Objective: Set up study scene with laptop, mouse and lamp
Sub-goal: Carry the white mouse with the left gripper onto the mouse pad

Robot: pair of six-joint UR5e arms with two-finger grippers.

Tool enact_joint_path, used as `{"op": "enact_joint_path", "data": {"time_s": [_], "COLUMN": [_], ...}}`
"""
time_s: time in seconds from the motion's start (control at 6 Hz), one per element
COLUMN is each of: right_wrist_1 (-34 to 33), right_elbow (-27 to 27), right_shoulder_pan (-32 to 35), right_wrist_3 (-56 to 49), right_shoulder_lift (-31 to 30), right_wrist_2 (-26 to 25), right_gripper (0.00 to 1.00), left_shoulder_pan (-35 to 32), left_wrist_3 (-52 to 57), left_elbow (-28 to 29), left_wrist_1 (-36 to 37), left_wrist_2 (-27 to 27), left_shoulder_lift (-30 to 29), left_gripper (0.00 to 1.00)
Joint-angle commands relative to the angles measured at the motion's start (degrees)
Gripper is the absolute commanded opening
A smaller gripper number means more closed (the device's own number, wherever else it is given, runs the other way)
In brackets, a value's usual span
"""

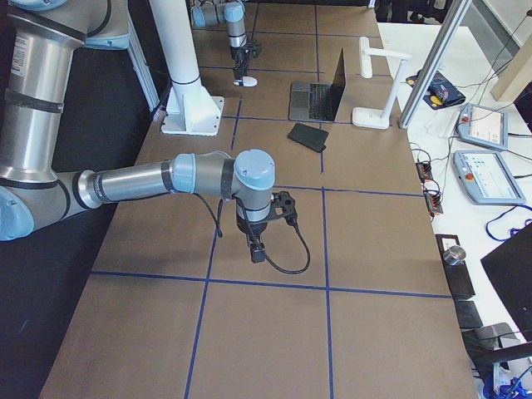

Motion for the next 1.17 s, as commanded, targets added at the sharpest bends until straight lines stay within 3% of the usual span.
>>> {"op": "enact_joint_path", "data": {"time_s": [0.0,0.17,0.33,0.5,0.67,0.83,1.0], "right_wrist_1": [-0.01,0.08,0.00,-0.01,-0.01,0.08,0.08], "right_elbow": [0.00,0.00,0.00,-0.35,-0.62,-0.97,-1.49], "right_shoulder_pan": [0.00,0.00,0.00,0.00,0.00,0.00,0.00], "right_wrist_3": [0.00,0.09,0.09,0.26,0.26,0.18,0.09], "right_shoulder_lift": [0.00,0.00,0.00,0.00,0.00,0.00,0.09], "right_wrist_2": [0.02,0.02,0.02,0.02,0.37,0.37,0.37], "right_gripper": [1.00,1.00,1.00,1.00,1.00,1.00,1.00], "left_shoulder_pan": [-4.10,-5.51,-7.00,-7.54,-8.42,-9.47,-9.83], "left_wrist_3": [0.61,0.26,0.26,0.00,-0.52,-0.53,-0.36], "left_elbow": [15.53,23.44,35.52,45.04,59.23,65.64,67.18], "left_wrist_1": [-3.98,-9.94,-10.87,-16.44,-24.51,-27.81,-27.93], "left_wrist_2": [-1.64,-1.73,-1.82,-1.82,-2.69,-3.05,-3.31], "left_shoulder_lift": [-12.57,-16.19,-24.24,-28.75,-35.33,-37.74,-37.85], "left_gripper": [0.10,0.10,0.10,0.10,0.10,0.10,0.10]}}
